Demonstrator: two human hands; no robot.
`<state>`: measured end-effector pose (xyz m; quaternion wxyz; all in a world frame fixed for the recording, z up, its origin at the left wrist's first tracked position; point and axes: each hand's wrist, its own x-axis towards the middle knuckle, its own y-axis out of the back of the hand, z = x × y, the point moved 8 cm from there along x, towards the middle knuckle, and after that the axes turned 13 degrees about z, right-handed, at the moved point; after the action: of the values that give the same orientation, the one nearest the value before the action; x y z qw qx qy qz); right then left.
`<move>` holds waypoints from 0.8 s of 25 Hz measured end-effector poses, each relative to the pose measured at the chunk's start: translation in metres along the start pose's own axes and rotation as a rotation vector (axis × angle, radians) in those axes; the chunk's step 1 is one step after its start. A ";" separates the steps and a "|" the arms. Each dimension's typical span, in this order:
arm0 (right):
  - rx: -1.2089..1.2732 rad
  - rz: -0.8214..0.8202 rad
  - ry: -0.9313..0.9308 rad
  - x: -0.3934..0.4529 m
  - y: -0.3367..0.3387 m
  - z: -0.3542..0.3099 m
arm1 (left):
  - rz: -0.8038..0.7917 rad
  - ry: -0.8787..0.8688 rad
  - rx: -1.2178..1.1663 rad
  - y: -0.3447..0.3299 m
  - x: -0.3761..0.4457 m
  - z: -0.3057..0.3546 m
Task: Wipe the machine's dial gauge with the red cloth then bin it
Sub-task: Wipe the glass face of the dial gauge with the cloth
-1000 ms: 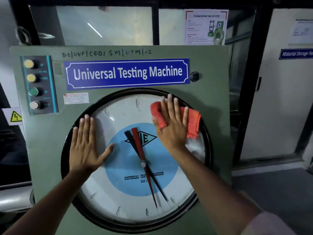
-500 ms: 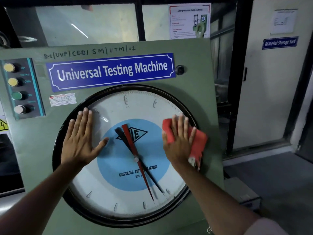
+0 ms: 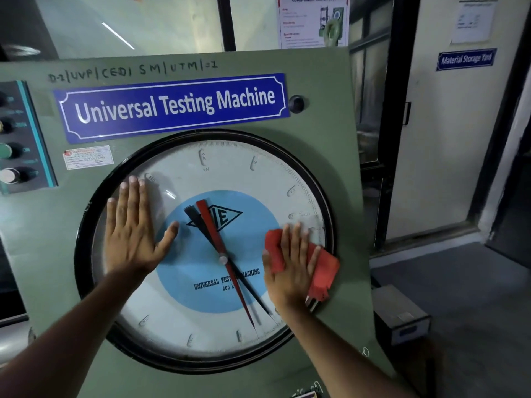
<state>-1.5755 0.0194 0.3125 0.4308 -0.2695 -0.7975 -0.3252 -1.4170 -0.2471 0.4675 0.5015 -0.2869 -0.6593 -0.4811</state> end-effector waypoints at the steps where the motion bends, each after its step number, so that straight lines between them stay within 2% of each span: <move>1: 0.001 0.003 0.008 0.016 0.000 -0.007 | -0.009 0.001 -0.005 0.000 0.000 0.000; 6: 0.008 0.052 0.047 0.125 -0.005 -0.056 | -0.012 0.007 0.014 -0.001 0.000 -0.001; 9: 0.015 0.059 0.036 0.096 -0.007 -0.043 | 0.000 0.001 0.013 -0.001 0.000 -0.001; 13: 0.028 -0.042 0.023 0.040 -0.006 -0.017 | -0.007 0.006 -0.005 0.000 0.000 -0.001; 17: 0.011 -0.027 -0.034 0.080 -0.004 -0.035 | -0.047 -0.004 -0.014 0.000 0.001 -0.005; 20: 0.056 0.014 -0.032 0.136 -0.003 -0.080 | -0.035 0.046 0.008 0.001 -0.005 -0.014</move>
<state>-1.6023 -0.0221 0.4622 0.4278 -0.2683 -0.8110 -0.2956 -1.4087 -0.2593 0.4642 0.5091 -0.2624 -0.6545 -0.4935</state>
